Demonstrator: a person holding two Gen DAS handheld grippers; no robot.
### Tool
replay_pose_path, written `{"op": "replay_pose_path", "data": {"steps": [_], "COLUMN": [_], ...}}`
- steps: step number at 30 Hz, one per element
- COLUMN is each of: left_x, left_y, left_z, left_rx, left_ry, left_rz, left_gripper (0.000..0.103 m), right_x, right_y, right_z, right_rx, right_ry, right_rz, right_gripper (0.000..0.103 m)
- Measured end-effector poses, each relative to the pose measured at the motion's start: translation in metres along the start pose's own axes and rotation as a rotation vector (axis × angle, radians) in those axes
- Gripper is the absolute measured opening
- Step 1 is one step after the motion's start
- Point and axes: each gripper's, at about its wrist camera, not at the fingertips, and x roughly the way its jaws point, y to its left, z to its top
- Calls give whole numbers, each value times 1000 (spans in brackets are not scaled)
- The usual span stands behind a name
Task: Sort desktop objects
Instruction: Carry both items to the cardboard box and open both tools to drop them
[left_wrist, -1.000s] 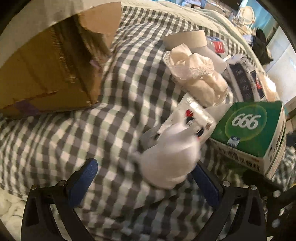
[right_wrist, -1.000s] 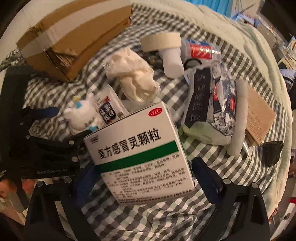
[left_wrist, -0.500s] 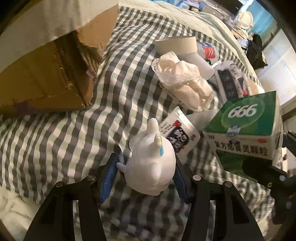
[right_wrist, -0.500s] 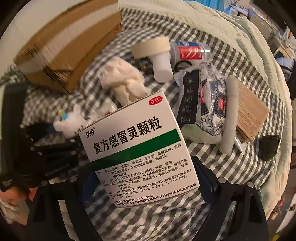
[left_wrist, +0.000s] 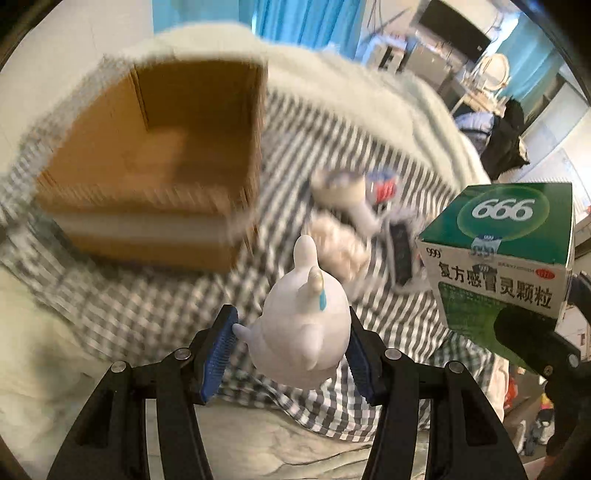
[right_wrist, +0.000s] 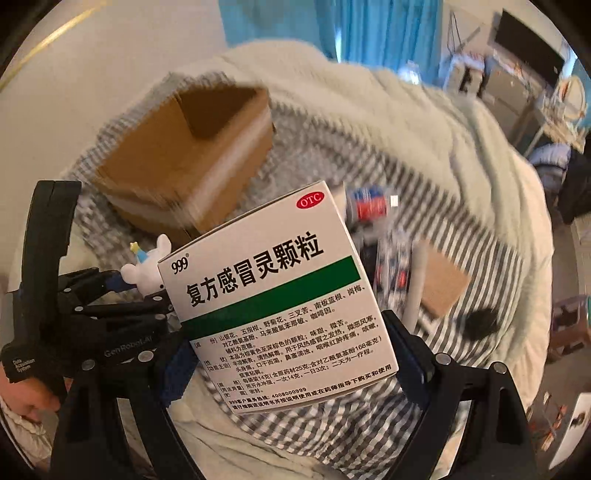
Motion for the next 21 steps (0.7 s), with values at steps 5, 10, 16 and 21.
{"op": "replay_pose_path", "data": {"steps": [5,10,16,21], "left_x": [-61,-80,-46,-4], "left_y": [10,37,74,95], "left_z": [45,90,121,139], "left_rx": [110,85,-14,-67], "left_ry": [-129,-212,-224,-181], "left_rz": [37,39,70,91], "left_gripper": [58,58,58,58], "right_x": [-47,-58,-17,32], "right_y": [25,54,56,58], "right_z": [47,94,134,167], "right_rx": [-7,-39,-19,55], "right_ry": [-112,-177,-176,-143], "right_rz": [40,88,157,215], "right_gripper": [90,90,90,90]}}
